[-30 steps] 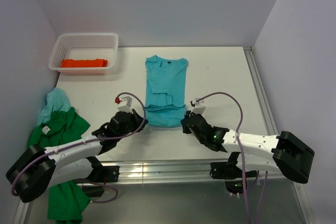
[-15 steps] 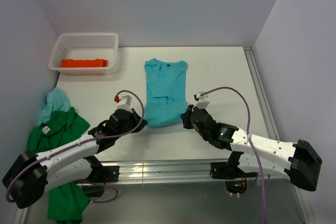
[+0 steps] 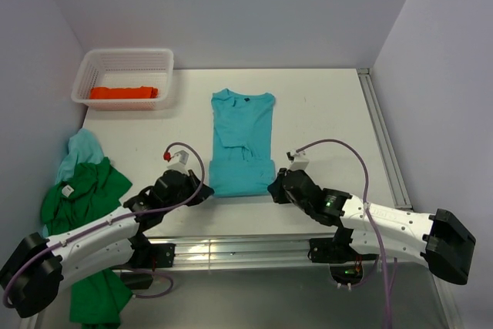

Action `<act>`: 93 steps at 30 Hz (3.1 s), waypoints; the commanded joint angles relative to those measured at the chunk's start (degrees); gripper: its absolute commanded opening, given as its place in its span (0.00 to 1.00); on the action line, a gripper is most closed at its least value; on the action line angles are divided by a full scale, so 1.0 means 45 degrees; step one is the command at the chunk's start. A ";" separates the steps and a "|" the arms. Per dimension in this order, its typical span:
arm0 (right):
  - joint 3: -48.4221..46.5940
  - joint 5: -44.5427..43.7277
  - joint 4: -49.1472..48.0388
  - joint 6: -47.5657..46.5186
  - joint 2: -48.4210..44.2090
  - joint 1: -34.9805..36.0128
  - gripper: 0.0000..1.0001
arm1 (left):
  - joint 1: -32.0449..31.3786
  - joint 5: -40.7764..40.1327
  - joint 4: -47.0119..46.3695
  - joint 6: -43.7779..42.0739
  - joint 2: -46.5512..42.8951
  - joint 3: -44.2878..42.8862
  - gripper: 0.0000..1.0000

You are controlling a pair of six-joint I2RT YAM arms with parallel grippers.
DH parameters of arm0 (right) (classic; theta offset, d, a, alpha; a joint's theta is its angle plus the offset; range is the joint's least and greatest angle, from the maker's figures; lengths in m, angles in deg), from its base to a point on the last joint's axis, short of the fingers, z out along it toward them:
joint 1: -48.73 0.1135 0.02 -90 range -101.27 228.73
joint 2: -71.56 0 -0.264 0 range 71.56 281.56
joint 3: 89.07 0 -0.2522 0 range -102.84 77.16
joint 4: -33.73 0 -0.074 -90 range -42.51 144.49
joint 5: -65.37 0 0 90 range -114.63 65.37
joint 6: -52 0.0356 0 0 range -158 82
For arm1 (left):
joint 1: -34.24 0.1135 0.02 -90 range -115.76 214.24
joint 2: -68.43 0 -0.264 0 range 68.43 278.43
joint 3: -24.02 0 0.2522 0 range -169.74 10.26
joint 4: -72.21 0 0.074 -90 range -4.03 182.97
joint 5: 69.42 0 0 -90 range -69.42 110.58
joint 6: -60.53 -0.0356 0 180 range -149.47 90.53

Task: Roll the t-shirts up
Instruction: Fold the tshirt

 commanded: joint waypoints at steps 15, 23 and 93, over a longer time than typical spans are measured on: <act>-0.4606 0.1427 0.4568 -0.0385 0.0830 -0.0458 0.00 | 0.0491 0.0600 0.3690 -0.0357 0.0758 -0.3508 0.00; -0.5543 0.3086 0.4569 -0.1166 0.1396 -0.1864 0.00 | 0.2716 0.2692 0.3592 -0.1625 0.1793 -0.4330 0.00; -1.1797 0.5630 0.2460 -0.2944 1.1517 -0.7940 0.52 | 0.5453 0.3789 0.0820 -0.2994 1.1719 -1.1578 0.65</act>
